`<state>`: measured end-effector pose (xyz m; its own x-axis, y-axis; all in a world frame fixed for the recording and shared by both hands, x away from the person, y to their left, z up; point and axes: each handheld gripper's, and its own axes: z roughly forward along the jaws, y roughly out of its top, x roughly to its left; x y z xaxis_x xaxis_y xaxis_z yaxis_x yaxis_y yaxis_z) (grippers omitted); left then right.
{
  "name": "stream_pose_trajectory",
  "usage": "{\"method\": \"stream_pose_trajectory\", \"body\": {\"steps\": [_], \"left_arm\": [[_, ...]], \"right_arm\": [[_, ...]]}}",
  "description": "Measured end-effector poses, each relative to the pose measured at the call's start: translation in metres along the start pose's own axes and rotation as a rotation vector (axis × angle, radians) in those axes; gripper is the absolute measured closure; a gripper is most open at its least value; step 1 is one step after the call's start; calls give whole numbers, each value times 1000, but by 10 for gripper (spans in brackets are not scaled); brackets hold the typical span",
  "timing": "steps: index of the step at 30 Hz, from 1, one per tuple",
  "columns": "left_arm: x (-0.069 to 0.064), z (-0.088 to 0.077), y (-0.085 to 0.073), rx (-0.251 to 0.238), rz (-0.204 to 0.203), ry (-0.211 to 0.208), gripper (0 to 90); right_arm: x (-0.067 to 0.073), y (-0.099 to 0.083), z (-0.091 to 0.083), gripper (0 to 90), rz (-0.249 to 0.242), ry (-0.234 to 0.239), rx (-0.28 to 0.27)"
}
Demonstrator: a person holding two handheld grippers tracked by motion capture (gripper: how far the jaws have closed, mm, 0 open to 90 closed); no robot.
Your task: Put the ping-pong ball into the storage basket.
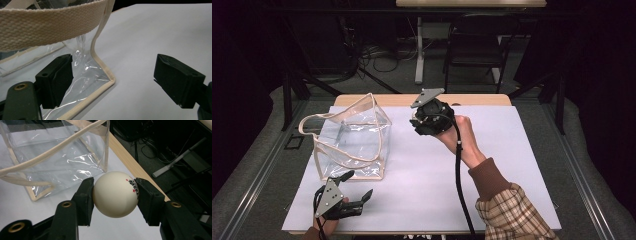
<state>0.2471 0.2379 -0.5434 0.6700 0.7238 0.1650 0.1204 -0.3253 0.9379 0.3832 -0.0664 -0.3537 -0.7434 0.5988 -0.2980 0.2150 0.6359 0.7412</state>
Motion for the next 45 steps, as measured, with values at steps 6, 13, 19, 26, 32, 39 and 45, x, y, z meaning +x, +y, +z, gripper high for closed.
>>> {"method": "stream_pose_trajectory", "body": {"steps": [6, 13, 19, 26, 32, 39, 45], "left_arm": [[0, 0, 0, 0, 1, 1, 158], [0, 0, 0, 0, 0, 1, 158], [0, 0, 0, -1, -1, 1, 158], [0, -1, 0, -1, 1, 0, 158], [0, -1, 0, -1, 0, 1, 158], [0, 0, 0, 0, 2, -1, 158], [0, 0, 0, -1, -1, 0, 158]], "right_arm": [[0, 3, 0, 508, -1, 0, -1], [2, 7, 2, 508, -4, 5, -5], [4, 12, 2, 508, -6, 9, -15], [6, 17, 6, 508, -13, 16, -13], [8, 19, 9, 508, -12, 21, -12], [11, 23, 10, 508, -20, 25, -15], [14, 28, 11, 508, -27, 29, -19]]}}
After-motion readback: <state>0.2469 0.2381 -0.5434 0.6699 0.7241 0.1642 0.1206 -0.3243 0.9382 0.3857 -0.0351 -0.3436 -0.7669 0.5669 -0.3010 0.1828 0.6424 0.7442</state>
